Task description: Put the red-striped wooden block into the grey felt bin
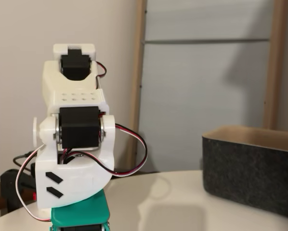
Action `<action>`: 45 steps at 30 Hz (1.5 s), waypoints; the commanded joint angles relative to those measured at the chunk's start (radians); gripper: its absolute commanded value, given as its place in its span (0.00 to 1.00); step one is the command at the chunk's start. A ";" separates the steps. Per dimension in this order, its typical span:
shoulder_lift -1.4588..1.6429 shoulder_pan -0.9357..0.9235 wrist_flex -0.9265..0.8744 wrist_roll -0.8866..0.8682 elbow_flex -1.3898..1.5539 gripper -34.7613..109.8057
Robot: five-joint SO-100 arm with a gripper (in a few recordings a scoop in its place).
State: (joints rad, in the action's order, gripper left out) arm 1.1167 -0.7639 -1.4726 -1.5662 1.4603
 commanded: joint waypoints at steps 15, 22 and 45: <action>0.000 0.000 0.032 -0.006 -0.012 0.32; 0.003 0.000 0.043 -0.012 -0.014 0.29; 0.109 0.000 0.043 -0.006 -0.245 0.29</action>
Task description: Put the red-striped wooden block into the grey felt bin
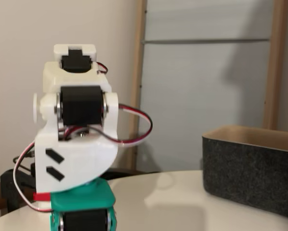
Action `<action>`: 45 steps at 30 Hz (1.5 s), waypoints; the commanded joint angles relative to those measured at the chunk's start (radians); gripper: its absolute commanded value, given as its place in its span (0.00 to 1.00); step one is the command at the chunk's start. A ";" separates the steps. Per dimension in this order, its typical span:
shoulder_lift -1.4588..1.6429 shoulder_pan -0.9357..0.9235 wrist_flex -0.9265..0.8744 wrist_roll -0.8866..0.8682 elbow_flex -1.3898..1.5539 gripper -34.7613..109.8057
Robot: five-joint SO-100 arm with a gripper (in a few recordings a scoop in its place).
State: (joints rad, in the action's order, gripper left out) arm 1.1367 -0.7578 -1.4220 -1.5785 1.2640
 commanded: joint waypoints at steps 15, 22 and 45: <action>0.166 0.046 -0.006 0.107 -0.235 0.29; 0.204 0.094 0.064 0.155 -0.287 0.28; 0.333 0.439 0.176 0.296 -0.339 0.27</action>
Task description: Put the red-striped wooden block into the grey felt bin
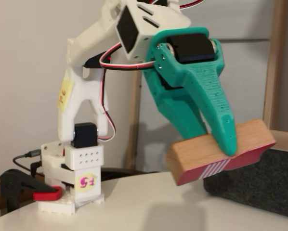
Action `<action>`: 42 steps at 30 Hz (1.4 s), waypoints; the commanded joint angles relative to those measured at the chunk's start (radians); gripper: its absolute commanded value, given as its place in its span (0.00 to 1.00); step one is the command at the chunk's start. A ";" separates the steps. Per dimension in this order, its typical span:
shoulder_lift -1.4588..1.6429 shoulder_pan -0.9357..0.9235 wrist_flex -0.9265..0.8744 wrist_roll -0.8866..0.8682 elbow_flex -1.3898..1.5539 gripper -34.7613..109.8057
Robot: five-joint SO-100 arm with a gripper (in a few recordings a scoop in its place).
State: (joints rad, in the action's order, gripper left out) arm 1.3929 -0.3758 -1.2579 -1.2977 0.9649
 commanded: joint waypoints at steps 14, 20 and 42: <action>0.078 0.506 0.008 0.204 -0.043 0.26; 0.072 0.709 0.008 0.318 -0.041 0.26; -0.173 1.158 0.009 0.758 -0.037 0.27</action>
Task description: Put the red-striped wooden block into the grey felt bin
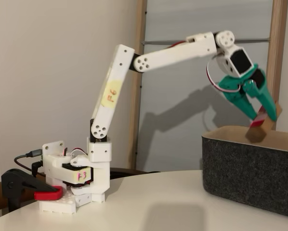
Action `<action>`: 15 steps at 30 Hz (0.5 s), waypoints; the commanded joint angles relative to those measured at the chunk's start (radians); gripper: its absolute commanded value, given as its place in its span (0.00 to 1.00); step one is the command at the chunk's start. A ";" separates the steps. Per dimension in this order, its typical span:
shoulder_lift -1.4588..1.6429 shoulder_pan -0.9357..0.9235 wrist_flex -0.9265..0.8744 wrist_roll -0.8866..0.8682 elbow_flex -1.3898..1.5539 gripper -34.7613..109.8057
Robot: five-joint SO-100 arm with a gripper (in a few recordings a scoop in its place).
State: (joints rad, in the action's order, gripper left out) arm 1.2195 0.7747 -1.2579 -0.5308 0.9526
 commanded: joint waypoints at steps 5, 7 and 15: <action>-0.003 -0.002 -0.018 0.000 -0.025 0.35; 0.000 -0.002 -0.032 0.003 -0.025 0.37; 0.035 0.000 -0.101 0.000 -0.028 0.39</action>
State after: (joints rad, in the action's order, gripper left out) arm 1.2011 0.7685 -1.3254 -0.5262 0.9511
